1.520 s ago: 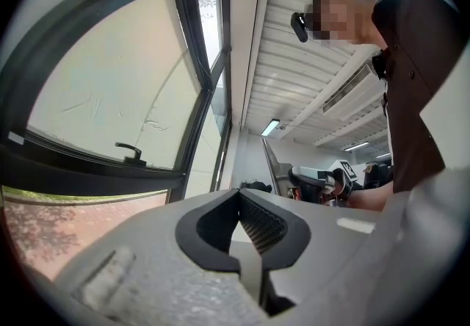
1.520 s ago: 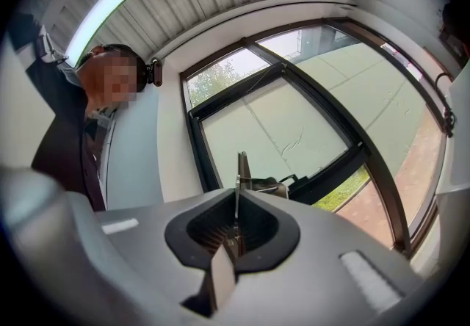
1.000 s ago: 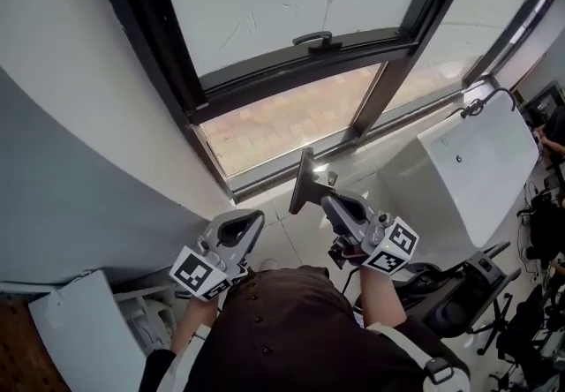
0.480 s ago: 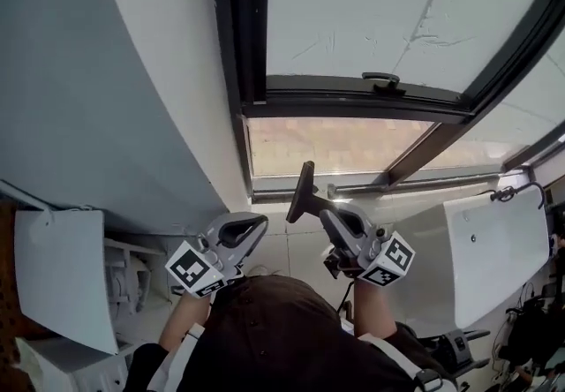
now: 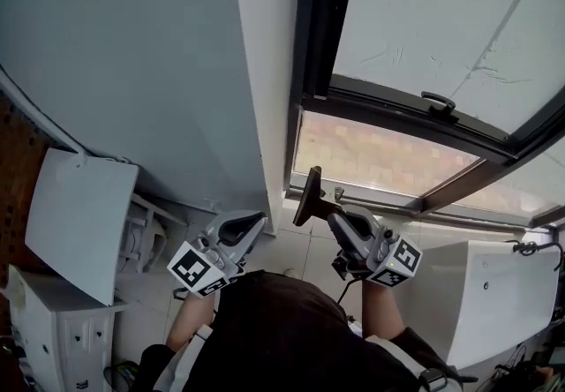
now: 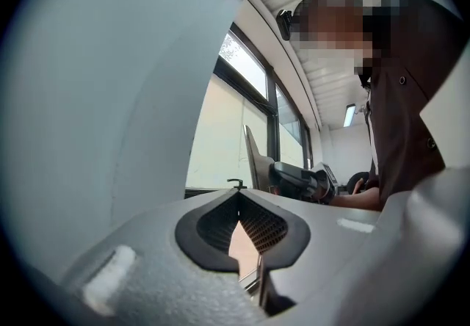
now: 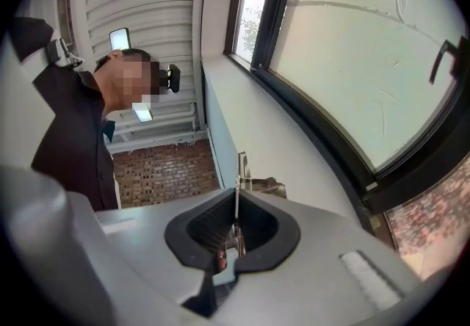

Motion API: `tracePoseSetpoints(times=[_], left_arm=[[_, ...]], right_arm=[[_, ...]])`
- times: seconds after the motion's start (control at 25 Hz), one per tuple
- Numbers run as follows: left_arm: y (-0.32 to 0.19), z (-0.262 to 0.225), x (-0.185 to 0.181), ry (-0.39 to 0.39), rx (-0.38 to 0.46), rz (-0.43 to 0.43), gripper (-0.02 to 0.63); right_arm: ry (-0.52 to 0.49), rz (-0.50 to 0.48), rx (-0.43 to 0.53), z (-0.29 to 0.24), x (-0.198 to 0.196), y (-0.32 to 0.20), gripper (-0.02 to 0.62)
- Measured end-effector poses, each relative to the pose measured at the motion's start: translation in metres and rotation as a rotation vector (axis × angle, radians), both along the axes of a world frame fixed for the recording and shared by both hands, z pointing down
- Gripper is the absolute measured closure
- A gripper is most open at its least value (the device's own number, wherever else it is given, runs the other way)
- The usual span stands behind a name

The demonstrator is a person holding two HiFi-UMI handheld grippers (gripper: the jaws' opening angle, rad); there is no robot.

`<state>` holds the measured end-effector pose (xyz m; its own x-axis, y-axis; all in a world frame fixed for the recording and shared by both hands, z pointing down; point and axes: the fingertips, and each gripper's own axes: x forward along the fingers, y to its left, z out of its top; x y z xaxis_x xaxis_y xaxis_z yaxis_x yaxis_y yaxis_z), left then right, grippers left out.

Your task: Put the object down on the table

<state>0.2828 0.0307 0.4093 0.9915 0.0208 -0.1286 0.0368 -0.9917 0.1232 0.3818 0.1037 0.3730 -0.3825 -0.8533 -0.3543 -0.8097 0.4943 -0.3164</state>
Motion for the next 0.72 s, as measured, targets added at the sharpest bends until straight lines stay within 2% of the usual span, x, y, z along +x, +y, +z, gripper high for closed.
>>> tracePoseSetpoints(times=[0.16,0.36,0.56,0.72], left_arm=[[-0.018,-0.003,-0.043,0.022,-0.012,-0.08,0.606],[-0.05,-0.011,-0.109,0.023,0.016,-0.204,0.606],[-0.063,-0.007,-0.163,0.003,0.031,-0.351,0.606],[-0.072,0.001,-0.217,-0.007,0.012,-0.45,0.606]], right_arm=[[0.004,-0.074,0.02,-0.005,-0.03,-0.022,0.584],[0.032,-0.163,0.02,-0.018,-0.082,-0.055,0.584],[0.056,-0.308,0.007,-0.014,-0.127,-0.087,0.584],[0.084,-0.402,0.018,-0.011,-0.181,-0.109,0.584]])
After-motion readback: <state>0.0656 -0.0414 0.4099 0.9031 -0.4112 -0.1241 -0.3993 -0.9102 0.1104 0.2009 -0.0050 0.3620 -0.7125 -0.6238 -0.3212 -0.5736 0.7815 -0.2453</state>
